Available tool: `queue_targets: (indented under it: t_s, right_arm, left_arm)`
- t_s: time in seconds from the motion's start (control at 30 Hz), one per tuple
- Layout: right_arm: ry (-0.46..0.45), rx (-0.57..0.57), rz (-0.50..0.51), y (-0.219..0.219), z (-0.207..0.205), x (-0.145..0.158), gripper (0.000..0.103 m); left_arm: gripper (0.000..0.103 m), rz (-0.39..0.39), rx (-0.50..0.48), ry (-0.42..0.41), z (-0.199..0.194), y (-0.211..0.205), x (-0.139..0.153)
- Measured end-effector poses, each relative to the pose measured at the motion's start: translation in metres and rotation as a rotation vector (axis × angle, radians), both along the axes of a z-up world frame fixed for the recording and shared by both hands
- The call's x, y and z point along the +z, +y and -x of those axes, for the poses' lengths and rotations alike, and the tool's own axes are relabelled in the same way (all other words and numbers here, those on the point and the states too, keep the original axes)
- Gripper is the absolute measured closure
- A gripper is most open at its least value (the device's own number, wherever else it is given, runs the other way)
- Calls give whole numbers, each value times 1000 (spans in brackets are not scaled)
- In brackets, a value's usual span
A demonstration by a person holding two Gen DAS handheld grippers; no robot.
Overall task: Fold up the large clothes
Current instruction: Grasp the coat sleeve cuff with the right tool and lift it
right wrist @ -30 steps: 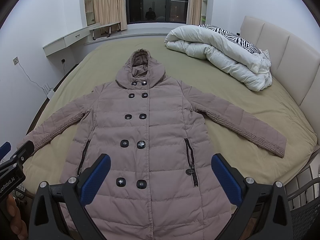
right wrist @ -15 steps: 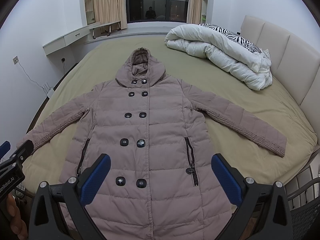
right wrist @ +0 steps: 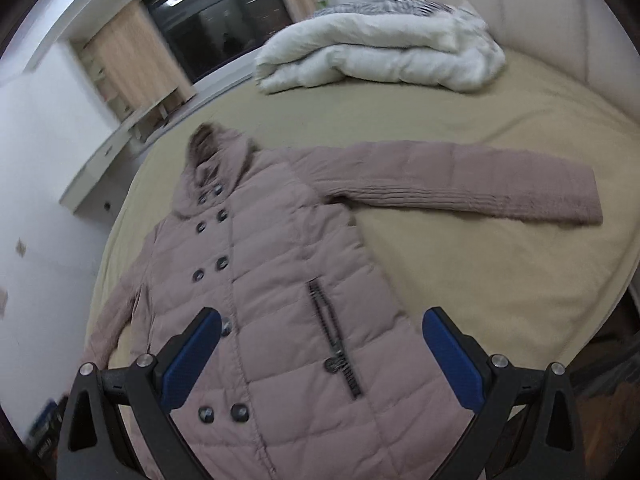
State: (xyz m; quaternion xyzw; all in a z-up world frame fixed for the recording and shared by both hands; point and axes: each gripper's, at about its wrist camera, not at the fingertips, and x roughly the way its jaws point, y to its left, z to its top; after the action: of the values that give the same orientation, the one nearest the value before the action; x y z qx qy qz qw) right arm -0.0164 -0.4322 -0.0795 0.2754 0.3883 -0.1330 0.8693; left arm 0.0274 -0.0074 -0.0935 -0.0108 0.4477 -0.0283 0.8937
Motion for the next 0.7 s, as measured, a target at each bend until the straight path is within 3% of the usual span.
queue_targets:
  t_s: [0.1, 0.2, 0.3, 0.37, 0.5, 0.57, 0.7]
  right_arm:
    - [-20, -199, -162, -93, 9, -39, 9]
    - [-47, -358, -336, -170, 28, -85, 16]
    - [-79, -499, -449, -223, 50, -122, 16]
    - [-110, -572, -487, -250, 63, -140, 22]
    - [-184, -637, -511, -278, 76, -150, 27]
    - [-189, -658, -473, -287, 74, -146, 36]
    - [-145, -669, -426, -304, 54, -145, 67]
  left_arm:
    - [0, 67, -25, 12, -17, -3, -17]
    - [0, 33, -27, -1, -32, -15, -30]
    - [0, 25, -31, 107, -55, -26, -46]
    - [0, 58, -1, 138, -67, -27, -51]
    - [0, 102, 3, 105, -87, -36, -55]
    - [0, 143, -11, 114, -97, -43, -57]
    - [2, 233, -44, 136, -113, -57, -61]
